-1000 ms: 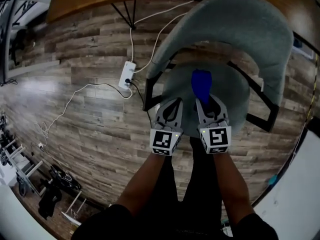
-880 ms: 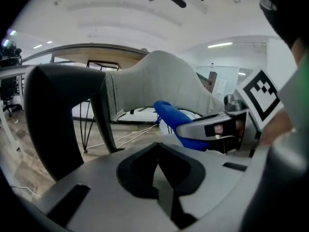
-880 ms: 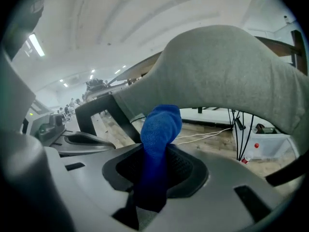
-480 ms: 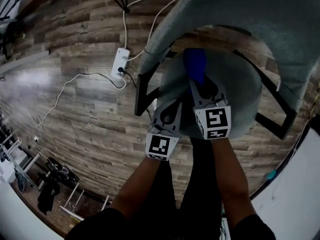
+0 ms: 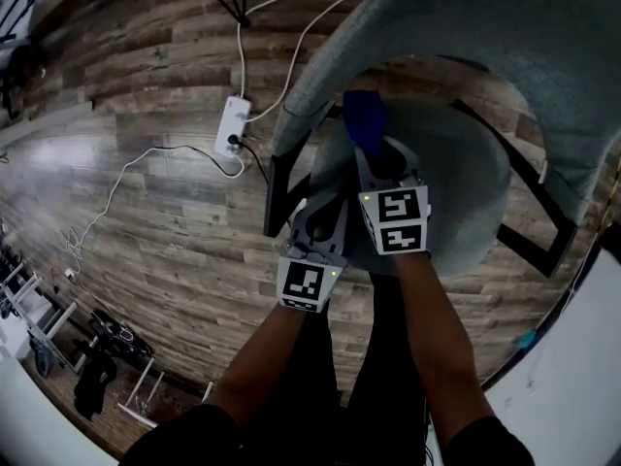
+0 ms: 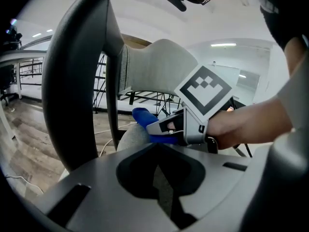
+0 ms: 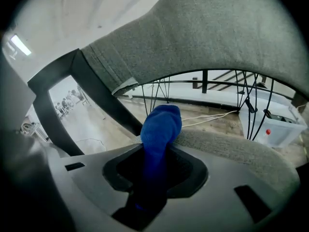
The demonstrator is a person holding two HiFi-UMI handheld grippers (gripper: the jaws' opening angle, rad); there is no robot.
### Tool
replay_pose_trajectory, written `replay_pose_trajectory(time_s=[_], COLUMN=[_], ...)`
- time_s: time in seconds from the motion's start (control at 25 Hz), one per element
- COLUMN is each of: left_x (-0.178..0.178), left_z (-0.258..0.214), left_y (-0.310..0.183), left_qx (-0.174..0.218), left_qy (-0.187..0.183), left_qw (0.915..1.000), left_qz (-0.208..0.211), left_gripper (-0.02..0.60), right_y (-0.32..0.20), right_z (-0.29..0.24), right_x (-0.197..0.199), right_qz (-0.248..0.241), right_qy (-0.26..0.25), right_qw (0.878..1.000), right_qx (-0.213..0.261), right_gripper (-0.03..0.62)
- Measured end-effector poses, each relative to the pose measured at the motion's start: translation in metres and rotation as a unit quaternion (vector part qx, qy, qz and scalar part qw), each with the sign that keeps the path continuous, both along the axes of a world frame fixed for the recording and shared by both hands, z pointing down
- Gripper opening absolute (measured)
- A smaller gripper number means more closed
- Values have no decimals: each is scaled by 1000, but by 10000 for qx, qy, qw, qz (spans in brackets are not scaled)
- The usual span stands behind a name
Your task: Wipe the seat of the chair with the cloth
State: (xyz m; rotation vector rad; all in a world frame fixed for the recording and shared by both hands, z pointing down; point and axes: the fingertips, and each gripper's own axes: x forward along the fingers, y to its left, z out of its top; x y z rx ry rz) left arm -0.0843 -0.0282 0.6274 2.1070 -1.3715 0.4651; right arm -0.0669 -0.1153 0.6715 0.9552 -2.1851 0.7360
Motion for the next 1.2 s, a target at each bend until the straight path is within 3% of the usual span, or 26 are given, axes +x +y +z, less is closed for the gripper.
replay_pose_trajectory(time_s=[0.48,1.2], left_x=[7,39], left_z=[2,-14], left_y=[0,-31], left_qx=[-118,-78], left_qy=[17,255], left_qw=[9997,9996], left_qz=[192,56], left_gripper=[2,2], right_y=[-9,-21], right_z=[3,7], right_x=[14,91], right_qz=[377,1242], right_qy=[137,278], right_qw=[9991,9918], right_qx=[-131,-131], right_gripper=[114,114])
